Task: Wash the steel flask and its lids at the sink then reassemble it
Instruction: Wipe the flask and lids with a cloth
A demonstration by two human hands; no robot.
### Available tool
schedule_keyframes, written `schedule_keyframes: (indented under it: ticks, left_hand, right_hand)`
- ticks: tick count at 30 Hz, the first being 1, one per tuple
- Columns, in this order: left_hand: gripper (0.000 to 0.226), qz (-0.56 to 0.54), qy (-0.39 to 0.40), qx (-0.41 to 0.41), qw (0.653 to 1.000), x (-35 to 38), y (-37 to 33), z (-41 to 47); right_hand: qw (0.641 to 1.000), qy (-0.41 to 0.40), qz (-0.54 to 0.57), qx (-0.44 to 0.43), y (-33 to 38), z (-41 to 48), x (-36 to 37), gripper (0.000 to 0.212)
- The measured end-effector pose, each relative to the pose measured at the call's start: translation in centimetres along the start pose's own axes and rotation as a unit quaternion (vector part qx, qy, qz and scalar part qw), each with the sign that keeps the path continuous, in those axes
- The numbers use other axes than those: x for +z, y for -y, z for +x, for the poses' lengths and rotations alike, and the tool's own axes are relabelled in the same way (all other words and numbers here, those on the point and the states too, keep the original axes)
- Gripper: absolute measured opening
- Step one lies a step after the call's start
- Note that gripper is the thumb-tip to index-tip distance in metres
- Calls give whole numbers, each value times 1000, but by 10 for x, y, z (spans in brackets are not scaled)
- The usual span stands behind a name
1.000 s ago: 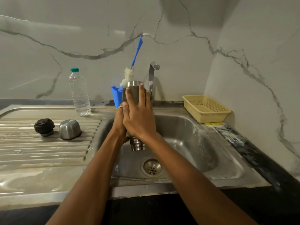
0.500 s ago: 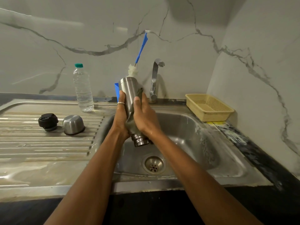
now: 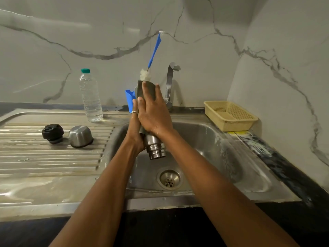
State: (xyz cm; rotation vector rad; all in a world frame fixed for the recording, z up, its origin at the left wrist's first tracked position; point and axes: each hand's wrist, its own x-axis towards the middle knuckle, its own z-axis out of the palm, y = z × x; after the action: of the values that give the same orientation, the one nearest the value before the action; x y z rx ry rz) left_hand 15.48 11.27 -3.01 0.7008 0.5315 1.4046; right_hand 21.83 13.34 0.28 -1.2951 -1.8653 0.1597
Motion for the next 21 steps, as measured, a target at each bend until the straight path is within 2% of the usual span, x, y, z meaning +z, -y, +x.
schedule_keyframes:
  ticks: [3,6,11,15,17,19,21]
  left_hand:
    - [64,-2,20,-13,1000,1,-2,1]
    - [57,40,3,7,999,1,2,1]
    - [72,76,-65,58,993,-6,7,9]
    - [68,82,-150,121,978,-19,-5,16]
    - [58,54,-193,128,971,-22,-8,16]
    - [52,40,-238,125,962,-20,-9,16]
    - [56,36,-250,119,960,-20,-9,17]
  right_hand:
    - [989,27,124,69,1,12,-7,57]
    - [963,40,227,136,-4,5,-17,55]
    - [945,76,254,194,-13,-28,-18,59]
    - [965,141,165,146,-18,-73,-17,56]
    - [973,165,129,99,-20,-82,-18,62]
    - [985,171,1,31,-20,-85,-18,75]
    - [978,134,-148,-55,-18,-88,-16,81]
